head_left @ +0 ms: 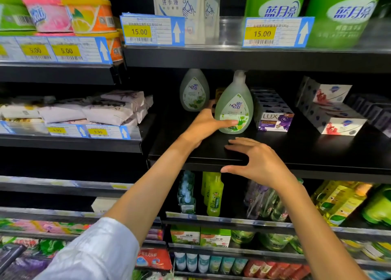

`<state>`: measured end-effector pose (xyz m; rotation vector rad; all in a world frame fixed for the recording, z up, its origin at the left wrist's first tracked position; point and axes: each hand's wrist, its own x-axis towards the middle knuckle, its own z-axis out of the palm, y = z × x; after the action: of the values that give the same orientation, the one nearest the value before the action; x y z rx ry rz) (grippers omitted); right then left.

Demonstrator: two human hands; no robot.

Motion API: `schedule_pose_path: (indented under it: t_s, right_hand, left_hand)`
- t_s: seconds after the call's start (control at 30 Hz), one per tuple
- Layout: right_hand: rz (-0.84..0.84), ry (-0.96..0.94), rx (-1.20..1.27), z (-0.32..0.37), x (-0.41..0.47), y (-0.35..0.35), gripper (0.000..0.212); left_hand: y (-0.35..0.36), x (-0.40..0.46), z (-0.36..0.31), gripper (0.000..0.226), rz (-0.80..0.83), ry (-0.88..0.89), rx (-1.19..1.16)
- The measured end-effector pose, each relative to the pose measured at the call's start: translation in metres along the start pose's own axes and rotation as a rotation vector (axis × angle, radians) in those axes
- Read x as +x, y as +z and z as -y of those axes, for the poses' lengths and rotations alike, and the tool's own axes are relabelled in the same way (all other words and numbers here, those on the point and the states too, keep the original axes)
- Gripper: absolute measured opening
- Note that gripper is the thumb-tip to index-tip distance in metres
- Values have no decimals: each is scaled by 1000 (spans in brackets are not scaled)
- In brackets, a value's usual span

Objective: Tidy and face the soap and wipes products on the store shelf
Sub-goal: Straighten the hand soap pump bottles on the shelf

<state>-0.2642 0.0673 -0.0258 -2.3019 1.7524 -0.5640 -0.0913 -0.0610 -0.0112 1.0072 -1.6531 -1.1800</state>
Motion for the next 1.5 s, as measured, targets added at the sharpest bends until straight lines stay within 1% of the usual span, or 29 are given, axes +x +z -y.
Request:
schedule_pose_path:
  t_s: [0.1,0.2,0.27,0.4,0.5,0.6,0.7,0.87,1.13,1.23,1.33,1.5]
  right_hand:
    - [0,-1,-20,0,-1,0,92]
    - [0,-2,-37,1,-2,0,89]
    - [0,-3,-53,1,-3,-1,88]
    - [3,-2,-65,2,-3,0,88]
    - [11,-6,-65,2,-2,0,89]
    - [11,-9,-67,2,-2,1,89]
    - [11,-12,-67,1,-2,2,89]
    - [4,-13,-57,-2,-2,3,89]
    - [9,-8,-48,-2,-1,2,88]
    - [19,-3,-31,-2,-1,0,91]
    - [31,-1,-18,-3,-1,-1,89]
    - [54,-8,-31,-3,0,-3,87]
  left_hand:
    - [10,0,0,63,-104,38,-28]
    - [4,-1,1,68,-124,65,3]
    - [-6,-4,3,66,-131,66,14]
    - [-36,-13,8,62,-152,42,-65]
    - [-62,-18,12,61,-238,15,-89]
    - [-79,-19,16,67,-312,13,-104]
    - [-80,-19,19,68,-349,18,-100]
    - [-65,-11,23,57,-438,28,-31]
    - [-64,29,28,66,-497,-42,-54]
    - [-68,44,32,66,-493,-62,-32]
    - [-75,55,38,65,-468,-77,-3]
    - [-71,50,33,68,-476,-89,20]
